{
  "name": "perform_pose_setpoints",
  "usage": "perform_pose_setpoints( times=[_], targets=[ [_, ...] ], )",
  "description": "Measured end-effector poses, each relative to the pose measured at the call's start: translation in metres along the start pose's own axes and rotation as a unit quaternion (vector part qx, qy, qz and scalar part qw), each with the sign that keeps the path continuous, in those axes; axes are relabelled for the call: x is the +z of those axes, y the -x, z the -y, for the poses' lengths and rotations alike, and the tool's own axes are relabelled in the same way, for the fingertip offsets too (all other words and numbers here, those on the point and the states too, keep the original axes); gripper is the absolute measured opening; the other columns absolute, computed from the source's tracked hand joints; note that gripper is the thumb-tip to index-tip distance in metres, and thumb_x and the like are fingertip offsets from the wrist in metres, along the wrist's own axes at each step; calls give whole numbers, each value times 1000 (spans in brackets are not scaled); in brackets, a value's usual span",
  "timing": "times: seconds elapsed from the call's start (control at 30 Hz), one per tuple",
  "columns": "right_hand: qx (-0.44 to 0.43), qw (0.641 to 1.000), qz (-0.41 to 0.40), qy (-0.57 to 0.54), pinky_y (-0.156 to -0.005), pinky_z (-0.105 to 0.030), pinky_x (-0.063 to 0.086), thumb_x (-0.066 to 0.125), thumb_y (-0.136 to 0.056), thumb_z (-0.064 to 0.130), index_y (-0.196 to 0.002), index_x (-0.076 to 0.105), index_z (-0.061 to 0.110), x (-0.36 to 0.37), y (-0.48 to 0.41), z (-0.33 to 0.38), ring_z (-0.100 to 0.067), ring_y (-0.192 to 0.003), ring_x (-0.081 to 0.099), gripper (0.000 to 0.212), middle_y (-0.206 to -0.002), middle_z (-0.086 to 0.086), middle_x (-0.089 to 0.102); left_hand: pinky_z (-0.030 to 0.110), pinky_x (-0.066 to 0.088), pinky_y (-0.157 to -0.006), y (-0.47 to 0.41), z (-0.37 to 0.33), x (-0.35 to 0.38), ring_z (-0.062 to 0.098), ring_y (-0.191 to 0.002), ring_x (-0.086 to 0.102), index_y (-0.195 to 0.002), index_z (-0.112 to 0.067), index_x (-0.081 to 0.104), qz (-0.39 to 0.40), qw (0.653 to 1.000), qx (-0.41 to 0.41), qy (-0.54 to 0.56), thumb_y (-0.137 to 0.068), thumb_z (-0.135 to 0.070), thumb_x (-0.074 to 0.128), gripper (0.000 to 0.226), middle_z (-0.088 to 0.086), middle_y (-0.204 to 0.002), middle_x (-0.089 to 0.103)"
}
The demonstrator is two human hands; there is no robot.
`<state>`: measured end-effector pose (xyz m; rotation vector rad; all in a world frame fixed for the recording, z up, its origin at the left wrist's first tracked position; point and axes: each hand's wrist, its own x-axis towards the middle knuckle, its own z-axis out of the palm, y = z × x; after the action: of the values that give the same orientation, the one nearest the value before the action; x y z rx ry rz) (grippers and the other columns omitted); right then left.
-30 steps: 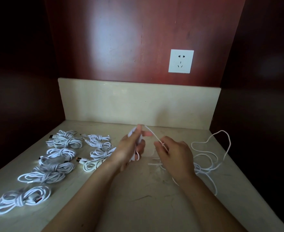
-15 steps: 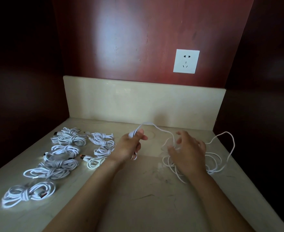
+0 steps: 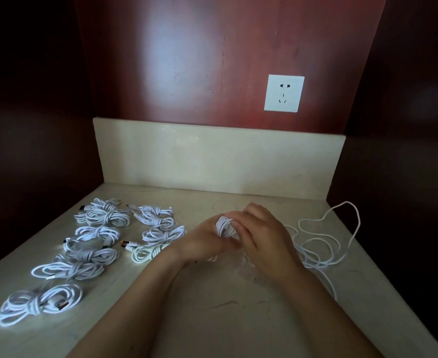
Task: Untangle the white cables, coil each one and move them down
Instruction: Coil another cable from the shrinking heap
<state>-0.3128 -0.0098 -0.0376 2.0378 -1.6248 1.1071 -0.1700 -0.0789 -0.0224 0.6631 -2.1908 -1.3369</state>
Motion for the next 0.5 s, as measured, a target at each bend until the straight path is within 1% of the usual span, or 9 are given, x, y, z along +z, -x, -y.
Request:
perform_pose_setpoints(
  times=[0.03,0.1,0.2,0.27,0.33,0.4,0.43,0.5],
  targets=[
    [2,1000,-6,-10,-73,-32,45,41,-98,30,-113,69,19,-1,0,2,-16,-85,56,34,-92,2,56,18,46,-67,1,-3,1,-2,-69,55,-87,-18,59,2,1000,-8,10,-84,6,63,25,-12,-74,60],
    [14,999,-19,-35,-72,-30,47,43,-98,30,-116,69,21,-3,0,5,-14,-84,60,33,-94,4,58,22,43,-58,3,-7,3,5,-58,52,-81,-19,54,7,999,-22,26,-87,7,56,26,-11,-61,54],
    [49,994,-18,-100,-80,-23,48,46,-96,30,-116,68,23,-4,-1,4,-4,-92,60,31,-103,12,56,22,36,-46,5,-12,5,10,-46,44,-83,-17,49,21,998,-26,61,-89,8,50,26,-6,-54,46],
    [61,988,4,-143,-87,-17,45,44,-97,31,-119,67,23,-5,-2,5,1,-101,57,33,-109,15,54,21,33,-43,6,-15,6,11,-45,39,-84,-17,48,29,996,-26,84,-88,10,50,27,-4,-53,42],
    [72,980,20,-185,-91,-15,42,41,-98,31,-121,66,23,-5,-2,8,0,-107,57,34,-112,16,58,22,31,-44,6,-17,7,11,-43,38,-84,-16,45,33,995,-24,90,-85,12,49,28,-5,-51,40],
    [105,962,26,-252,-93,-13,41,44,-100,28,-123,64,25,-3,-3,13,-1,-112,58,32,-117,17,63,22,30,-44,6,-18,7,11,-43,37,-84,-16,43,42,995,-28,91,-83,16,46,32,-7,-51,41],
    [124,949,27,-288,-93,-12,41,46,-99,26,-122,65,25,-3,-4,16,0,-112,59,30,-117,17,66,22,29,-44,7,-18,7,11,-43,36,-83,-16,43,49,994,-32,93,-82,16,45,32,-8,-51,41],
    [156,927,23,-341,-88,-11,44,57,-97,19,-114,69,26,-3,-7,20,1,-104,63,22,-109,16,71,20,28,-43,8,-18,8,9,-42,35,-82,-16,46,70,994,-34,77,-82,15,46,32,-9,-51,42]
  ],
)
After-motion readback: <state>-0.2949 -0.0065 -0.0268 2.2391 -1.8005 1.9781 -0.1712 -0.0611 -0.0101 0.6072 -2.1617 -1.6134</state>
